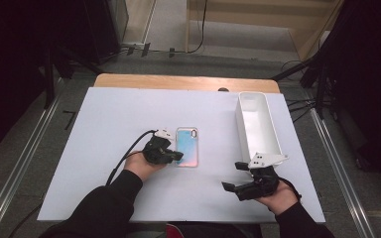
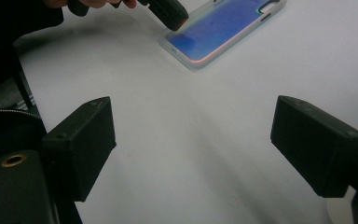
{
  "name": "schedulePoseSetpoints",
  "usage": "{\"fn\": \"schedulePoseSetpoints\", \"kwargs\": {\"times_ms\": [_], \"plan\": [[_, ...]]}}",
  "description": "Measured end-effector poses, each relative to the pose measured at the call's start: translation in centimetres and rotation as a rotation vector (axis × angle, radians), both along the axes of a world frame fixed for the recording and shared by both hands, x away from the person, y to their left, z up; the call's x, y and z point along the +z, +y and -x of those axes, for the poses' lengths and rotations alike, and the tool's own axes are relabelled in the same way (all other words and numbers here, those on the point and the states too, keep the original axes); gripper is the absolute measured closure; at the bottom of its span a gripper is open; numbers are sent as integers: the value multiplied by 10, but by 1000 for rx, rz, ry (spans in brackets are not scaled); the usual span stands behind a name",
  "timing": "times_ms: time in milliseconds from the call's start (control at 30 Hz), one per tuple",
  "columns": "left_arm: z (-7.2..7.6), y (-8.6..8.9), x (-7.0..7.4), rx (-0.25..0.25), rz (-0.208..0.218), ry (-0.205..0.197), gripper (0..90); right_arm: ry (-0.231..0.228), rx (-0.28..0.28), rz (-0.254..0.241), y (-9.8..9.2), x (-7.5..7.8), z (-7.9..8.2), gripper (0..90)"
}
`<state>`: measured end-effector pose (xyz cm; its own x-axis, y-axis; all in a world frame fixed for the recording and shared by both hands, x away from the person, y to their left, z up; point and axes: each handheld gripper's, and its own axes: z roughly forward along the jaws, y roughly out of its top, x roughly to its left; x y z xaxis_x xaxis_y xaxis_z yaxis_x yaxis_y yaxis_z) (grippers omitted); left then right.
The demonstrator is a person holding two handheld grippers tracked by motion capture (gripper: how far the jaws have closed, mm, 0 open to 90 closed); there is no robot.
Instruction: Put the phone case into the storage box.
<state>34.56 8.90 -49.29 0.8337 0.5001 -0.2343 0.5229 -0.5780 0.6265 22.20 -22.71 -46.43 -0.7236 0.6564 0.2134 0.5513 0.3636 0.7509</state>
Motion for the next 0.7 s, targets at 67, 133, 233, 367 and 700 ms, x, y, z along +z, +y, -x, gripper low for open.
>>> {"fn": "schedulePoseSetpoints", "kwargs": {"times_ms": [67, 133, 233, 367, 700], "plan": [[0, 0, 0, 2, -2, 3, 889, 8, 0, -2, 1, 0, 0, 126], [0, 1, -1, 2, -3, 7, 889, 9, -1, -1, 1, 0, 0, 126], [0, 1, 0, 0, -6, 7, 889, 9, -1, -1, 1, 0, 0, 126], [-1, 3, 0, 4, -11, 10, 888, 9, -2, 0, 1, 0, 0, 126], [-4, 9, 2, 20, -29, -1, 887, 11, -2, 2, 1, 0, 0, 126]]}}
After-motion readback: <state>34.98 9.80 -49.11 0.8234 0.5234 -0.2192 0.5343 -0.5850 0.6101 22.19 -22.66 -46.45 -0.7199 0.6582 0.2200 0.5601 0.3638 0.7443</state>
